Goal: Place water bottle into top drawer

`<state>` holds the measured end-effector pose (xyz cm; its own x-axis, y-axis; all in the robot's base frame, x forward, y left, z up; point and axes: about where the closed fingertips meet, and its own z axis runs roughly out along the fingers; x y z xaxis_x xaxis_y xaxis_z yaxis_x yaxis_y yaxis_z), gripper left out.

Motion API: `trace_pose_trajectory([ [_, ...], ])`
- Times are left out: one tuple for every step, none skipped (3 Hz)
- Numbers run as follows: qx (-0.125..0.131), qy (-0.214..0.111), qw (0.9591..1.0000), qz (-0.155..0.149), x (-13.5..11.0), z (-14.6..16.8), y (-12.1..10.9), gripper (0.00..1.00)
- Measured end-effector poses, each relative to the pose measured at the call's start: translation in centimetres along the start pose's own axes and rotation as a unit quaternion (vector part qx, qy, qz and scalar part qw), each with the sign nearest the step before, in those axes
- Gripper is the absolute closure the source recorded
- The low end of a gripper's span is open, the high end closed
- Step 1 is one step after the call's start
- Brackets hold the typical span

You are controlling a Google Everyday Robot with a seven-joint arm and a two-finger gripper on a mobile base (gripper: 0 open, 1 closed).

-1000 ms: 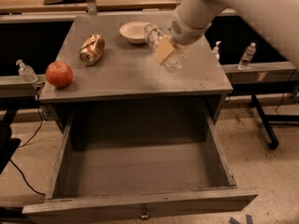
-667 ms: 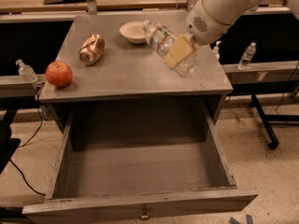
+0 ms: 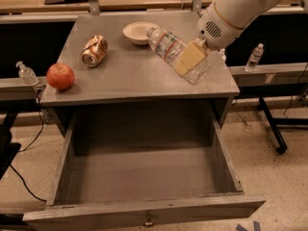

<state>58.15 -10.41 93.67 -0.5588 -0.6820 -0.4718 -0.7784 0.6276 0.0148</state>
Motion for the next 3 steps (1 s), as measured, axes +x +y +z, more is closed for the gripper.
trace_pose_trajectory([
  [-0.021, 0.010, 0.9972, -0.071, 1.2, 1.8, 2.2, 1.00],
  [-0.082, 0.004, 0.9862, -0.144, 4.7, 3.8, 7.3, 1.00],
  [-0.090, 0.004, 0.9783, -0.186, 5.7, 4.1, 8.0, 1.00],
])
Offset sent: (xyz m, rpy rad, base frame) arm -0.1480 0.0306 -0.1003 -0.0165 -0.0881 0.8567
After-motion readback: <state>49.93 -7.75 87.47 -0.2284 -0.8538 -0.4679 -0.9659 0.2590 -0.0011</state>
